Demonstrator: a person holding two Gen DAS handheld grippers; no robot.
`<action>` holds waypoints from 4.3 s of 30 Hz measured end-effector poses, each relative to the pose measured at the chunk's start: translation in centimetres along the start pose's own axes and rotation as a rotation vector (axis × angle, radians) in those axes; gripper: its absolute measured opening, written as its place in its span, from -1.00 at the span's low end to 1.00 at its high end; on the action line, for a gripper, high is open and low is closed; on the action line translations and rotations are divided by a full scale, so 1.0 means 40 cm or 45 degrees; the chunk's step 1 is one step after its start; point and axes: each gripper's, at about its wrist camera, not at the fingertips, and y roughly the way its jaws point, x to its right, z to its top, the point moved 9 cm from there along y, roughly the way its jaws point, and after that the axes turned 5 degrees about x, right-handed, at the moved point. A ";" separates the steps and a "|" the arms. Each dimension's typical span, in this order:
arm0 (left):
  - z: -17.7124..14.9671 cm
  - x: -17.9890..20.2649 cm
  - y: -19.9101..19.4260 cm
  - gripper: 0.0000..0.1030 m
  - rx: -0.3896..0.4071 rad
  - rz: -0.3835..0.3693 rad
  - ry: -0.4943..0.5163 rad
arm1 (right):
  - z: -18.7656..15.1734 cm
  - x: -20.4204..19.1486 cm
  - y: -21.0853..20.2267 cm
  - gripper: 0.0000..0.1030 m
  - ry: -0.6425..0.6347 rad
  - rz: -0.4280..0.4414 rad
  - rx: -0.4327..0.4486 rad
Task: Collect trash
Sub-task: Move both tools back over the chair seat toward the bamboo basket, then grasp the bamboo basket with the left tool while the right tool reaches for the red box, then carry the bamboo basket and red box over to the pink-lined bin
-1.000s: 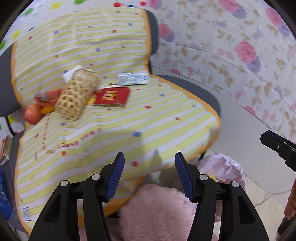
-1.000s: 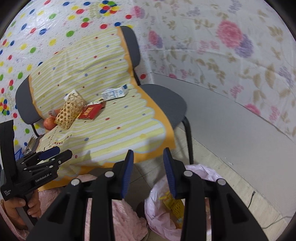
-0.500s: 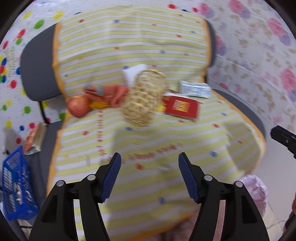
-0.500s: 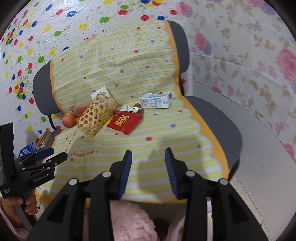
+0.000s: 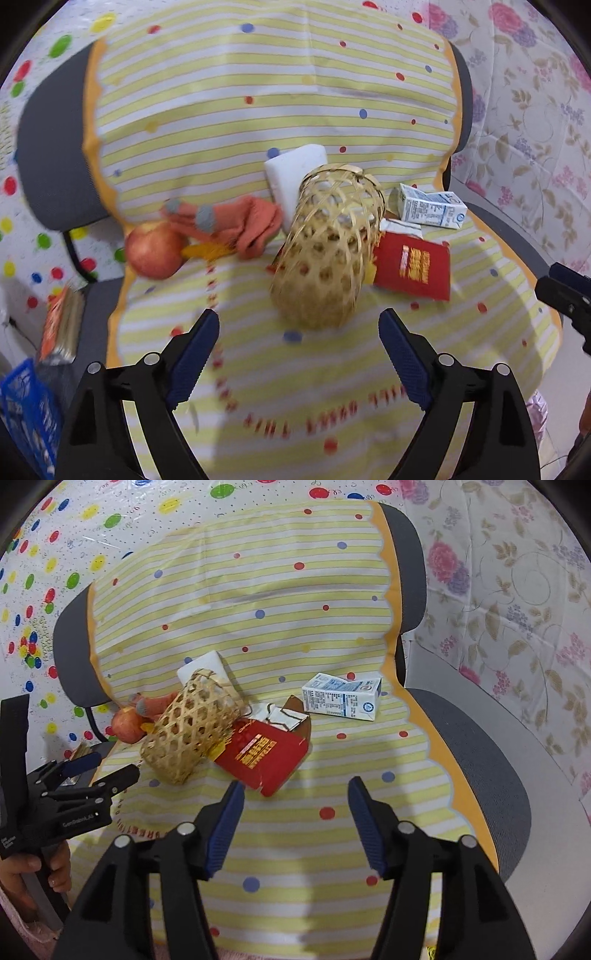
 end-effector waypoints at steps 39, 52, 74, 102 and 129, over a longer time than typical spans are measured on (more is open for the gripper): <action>-0.045 -0.157 0.012 0.47 -0.026 0.090 -0.194 | 0.019 -0.048 0.229 0.30 -0.043 0.110 -0.131; -0.078 -0.155 0.063 0.56 -0.126 0.098 -0.119 | 0.050 -0.045 0.398 0.31 -0.037 0.184 -0.239; -0.090 -0.139 -0.067 0.43 -0.074 0.043 -0.200 | 0.021 -0.281 0.080 -0.94 -0.357 0.319 -0.113; -0.167 -0.083 -0.082 0.44 -0.144 -0.026 -0.159 | -0.137 -0.219 0.116 -0.19 -0.117 0.254 -0.258; -0.174 -0.050 -0.075 0.47 -0.166 -0.056 -0.162 | -0.078 -0.199 0.012 -0.96 -0.256 0.145 -0.179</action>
